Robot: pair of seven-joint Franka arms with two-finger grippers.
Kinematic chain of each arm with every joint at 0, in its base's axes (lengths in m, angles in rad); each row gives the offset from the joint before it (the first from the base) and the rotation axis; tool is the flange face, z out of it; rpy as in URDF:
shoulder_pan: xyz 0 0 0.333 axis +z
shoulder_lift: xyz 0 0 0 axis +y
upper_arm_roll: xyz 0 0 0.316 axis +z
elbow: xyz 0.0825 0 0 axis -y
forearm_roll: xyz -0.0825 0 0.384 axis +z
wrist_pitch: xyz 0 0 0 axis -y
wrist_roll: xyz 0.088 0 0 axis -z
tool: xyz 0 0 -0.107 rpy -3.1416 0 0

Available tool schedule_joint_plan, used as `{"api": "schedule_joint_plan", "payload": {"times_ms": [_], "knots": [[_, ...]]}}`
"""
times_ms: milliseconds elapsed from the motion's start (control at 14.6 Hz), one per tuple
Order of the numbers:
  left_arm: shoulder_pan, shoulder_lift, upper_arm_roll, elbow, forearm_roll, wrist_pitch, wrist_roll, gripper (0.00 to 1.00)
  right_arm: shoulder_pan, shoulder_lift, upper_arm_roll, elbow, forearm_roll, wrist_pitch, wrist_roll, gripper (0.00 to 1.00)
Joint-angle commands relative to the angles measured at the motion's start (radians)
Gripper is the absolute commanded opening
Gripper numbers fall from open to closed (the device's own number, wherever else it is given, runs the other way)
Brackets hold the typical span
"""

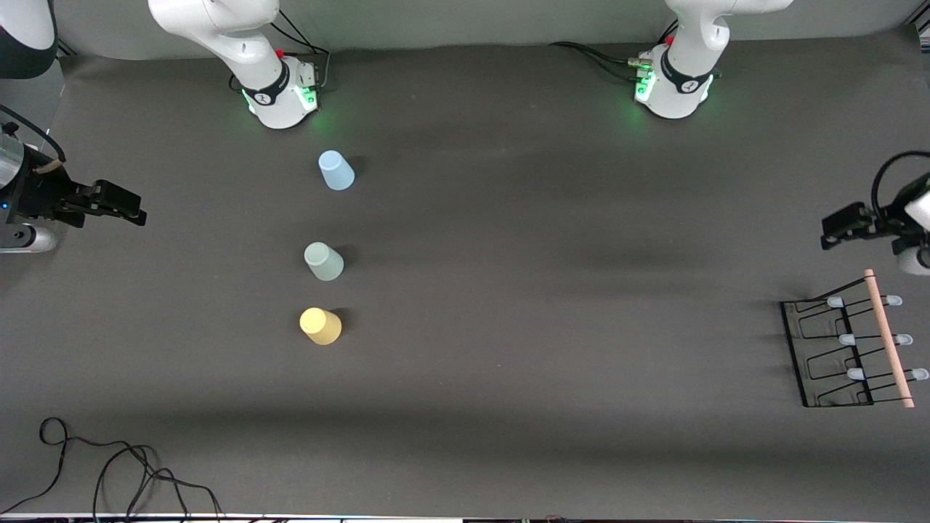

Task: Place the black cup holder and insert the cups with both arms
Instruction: 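Lower the left gripper onto the wooden handle of the black rack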

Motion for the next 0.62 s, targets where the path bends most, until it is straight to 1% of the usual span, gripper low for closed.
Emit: {"api": "schedule_joint_plan", "payload": {"times_ms": [0, 137, 275, 412, 549], "knots": [[0.065, 0.090, -0.006, 0.044, 0.007, 0.076, 0.002, 1.00, 0.001, 0.008, 0.000, 0.021, -0.007, -0.010, 0.002, 1.00], [0.122, 0.131, -0.006, 0.047, 0.006, 0.146, 0.010, 1.00, 0.001, 0.008, 0.000, 0.021, -0.006, -0.010, 0.002, 1.00], [0.133, 0.188, -0.006, 0.046, 0.016, 0.235, 0.030, 1.00, 0.001, 0.008, 0.000, 0.021, -0.007, -0.010, 0.002, 1.00], [0.159, 0.261, -0.006, 0.052, 0.021, 0.288, 0.030, 1.00, 0.001, 0.008, 0.000, 0.021, -0.006, -0.010, 0.002, 1.00], [0.198, 0.317, -0.006, 0.047, 0.022, 0.375, 0.034, 1.00, 0.001, 0.008, 0.000, 0.021, -0.006, -0.010, 0.002, 1.00]]}}
